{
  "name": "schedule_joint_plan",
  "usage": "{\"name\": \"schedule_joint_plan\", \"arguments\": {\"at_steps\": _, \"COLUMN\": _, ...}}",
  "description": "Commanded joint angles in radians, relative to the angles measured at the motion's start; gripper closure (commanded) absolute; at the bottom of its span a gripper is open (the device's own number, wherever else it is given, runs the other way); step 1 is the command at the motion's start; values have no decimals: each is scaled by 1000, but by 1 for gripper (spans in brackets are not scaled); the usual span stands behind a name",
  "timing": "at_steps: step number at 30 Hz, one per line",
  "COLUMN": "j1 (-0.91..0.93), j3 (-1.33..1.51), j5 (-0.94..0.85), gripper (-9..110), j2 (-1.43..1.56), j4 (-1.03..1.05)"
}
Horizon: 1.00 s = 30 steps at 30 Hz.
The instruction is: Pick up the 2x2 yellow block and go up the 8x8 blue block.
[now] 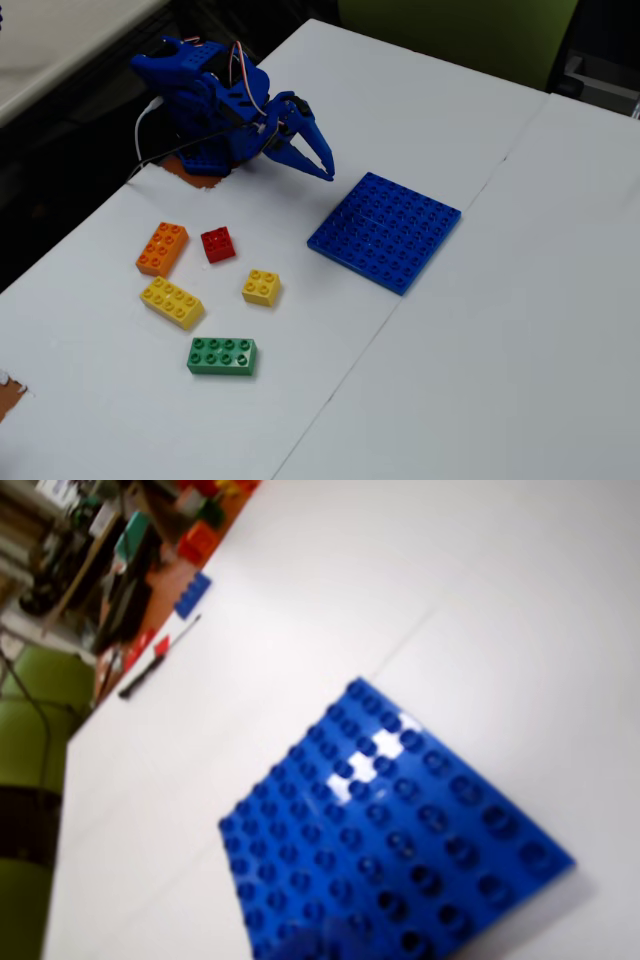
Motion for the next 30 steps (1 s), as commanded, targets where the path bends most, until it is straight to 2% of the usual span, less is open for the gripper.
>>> {"name": "schedule_joint_plan", "arguments": {"at_steps": 1, "j1": -3, "j3": -14, "j5": -469, "gripper": 101, "j2": 44, "j4": 75}}
{"name": "schedule_joint_plan", "arguments": {"at_steps": 7, "j1": 48, "j3": -106, "j5": -881, "gripper": 98, "j2": 44, "j4": 314}}
{"name": "schedule_joint_plan", "arguments": {"at_steps": 16, "j1": 86, "j3": -302, "j5": -1034, "gripper": 84, "j2": -9, "j4": 503}}
{"name": "schedule_joint_plan", "arguments": {"at_steps": 20, "j1": 141, "j3": -548, "j5": -1166, "gripper": 78, "j2": -290, "j4": 606}}
{"name": "schedule_joint_plan", "arguments": {"at_steps": 22, "j1": 175, "j3": -670, "j5": -1249, "gripper": 70, "j2": -465, "j4": 627}}
{"name": "schedule_joint_plan", "arguments": {"at_steps": 30, "j1": 388, "j3": -1161, "j5": -1644, "gripper": 70, "j2": -1154, "j4": 716}}
